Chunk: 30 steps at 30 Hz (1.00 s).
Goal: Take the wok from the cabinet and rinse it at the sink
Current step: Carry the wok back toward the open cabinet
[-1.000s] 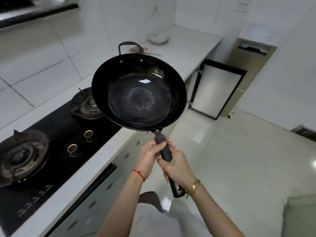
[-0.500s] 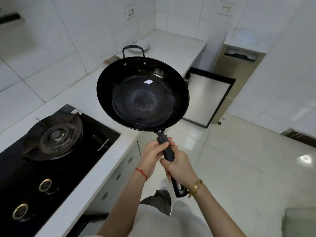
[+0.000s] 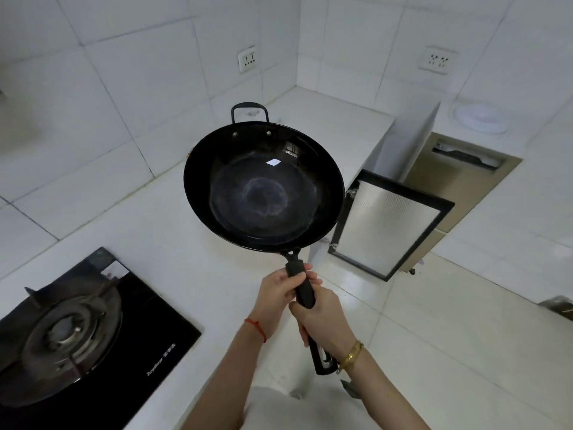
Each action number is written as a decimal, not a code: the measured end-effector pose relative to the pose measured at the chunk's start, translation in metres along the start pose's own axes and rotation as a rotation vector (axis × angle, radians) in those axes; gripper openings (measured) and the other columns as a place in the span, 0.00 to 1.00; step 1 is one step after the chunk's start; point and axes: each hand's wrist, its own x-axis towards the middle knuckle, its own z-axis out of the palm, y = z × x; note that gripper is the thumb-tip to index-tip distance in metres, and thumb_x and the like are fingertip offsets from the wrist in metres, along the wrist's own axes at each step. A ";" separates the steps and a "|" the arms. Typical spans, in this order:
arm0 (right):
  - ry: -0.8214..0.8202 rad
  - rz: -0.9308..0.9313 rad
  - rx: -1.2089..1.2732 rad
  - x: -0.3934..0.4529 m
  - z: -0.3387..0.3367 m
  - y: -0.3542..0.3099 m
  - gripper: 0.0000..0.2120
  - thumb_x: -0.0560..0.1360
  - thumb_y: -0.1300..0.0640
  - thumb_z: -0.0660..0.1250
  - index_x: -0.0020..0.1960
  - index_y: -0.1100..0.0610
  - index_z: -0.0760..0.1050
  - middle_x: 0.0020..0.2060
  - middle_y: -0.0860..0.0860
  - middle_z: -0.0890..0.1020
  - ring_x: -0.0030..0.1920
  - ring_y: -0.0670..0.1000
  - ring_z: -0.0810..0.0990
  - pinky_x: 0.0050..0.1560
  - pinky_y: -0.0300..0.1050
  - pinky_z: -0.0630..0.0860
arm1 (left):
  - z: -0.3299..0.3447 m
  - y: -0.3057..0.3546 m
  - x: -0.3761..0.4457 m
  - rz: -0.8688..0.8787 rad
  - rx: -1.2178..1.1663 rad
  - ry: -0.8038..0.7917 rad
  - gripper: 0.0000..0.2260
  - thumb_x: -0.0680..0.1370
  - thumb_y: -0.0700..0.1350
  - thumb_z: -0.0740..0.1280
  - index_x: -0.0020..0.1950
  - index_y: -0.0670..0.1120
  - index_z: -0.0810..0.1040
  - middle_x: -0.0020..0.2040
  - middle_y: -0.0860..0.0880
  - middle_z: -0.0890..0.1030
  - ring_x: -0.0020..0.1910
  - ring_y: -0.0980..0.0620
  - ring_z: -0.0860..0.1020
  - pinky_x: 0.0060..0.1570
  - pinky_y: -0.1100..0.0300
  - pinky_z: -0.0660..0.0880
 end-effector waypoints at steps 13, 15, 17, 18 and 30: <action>-0.234 -0.092 -0.111 0.128 -0.016 -0.002 0.09 0.75 0.65 0.63 0.36 0.63 0.72 0.20 0.51 0.73 0.17 0.49 0.71 0.20 0.41 0.69 | -0.007 0.019 0.088 0.102 -0.151 0.266 0.13 0.80 0.36 0.62 0.63 0.33 0.75 0.53 0.37 0.83 0.54 0.44 0.83 0.54 0.58 0.79; -0.290 -0.116 -0.128 0.147 -0.020 -0.004 0.10 0.75 0.66 0.63 0.35 0.62 0.72 0.19 0.51 0.72 0.17 0.48 0.72 0.22 0.41 0.69 | -0.006 0.022 0.100 0.122 -0.185 0.323 0.13 0.80 0.36 0.62 0.63 0.33 0.75 0.54 0.36 0.83 0.54 0.45 0.83 0.52 0.60 0.79; -0.332 -0.150 -0.155 0.164 -0.022 -0.004 0.10 0.75 0.65 0.64 0.35 0.60 0.72 0.19 0.49 0.73 0.19 0.47 0.73 0.23 0.41 0.69 | -0.005 0.024 0.111 0.141 -0.212 0.374 0.13 0.80 0.36 0.62 0.63 0.33 0.74 0.56 0.35 0.82 0.54 0.45 0.83 0.51 0.62 0.79; -0.342 -0.176 -0.188 0.173 -0.023 -0.005 0.10 0.75 0.64 0.64 0.35 0.59 0.73 0.20 0.48 0.74 0.20 0.46 0.74 0.25 0.40 0.70 | -0.004 0.025 0.116 0.151 -0.228 0.396 0.13 0.81 0.36 0.61 0.64 0.33 0.74 0.57 0.35 0.82 0.55 0.45 0.83 0.51 0.62 0.79; -0.549 -0.235 -0.225 0.227 0.004 -0.012 0.06 0.74 0.64 0.63 0.39 0.63 0.75 0.20 0.55 0.75 0.17 0.51 0.74 0.21 0.40 0.71 | -0.024 0.027 0.144 0.252 -0.581 0.635 0.13 0.80 0.37 0.62 0.64 0.34 0.76 0.56 0.43 0.83 0.54 0.48 0.82 0.61 0.54 0.74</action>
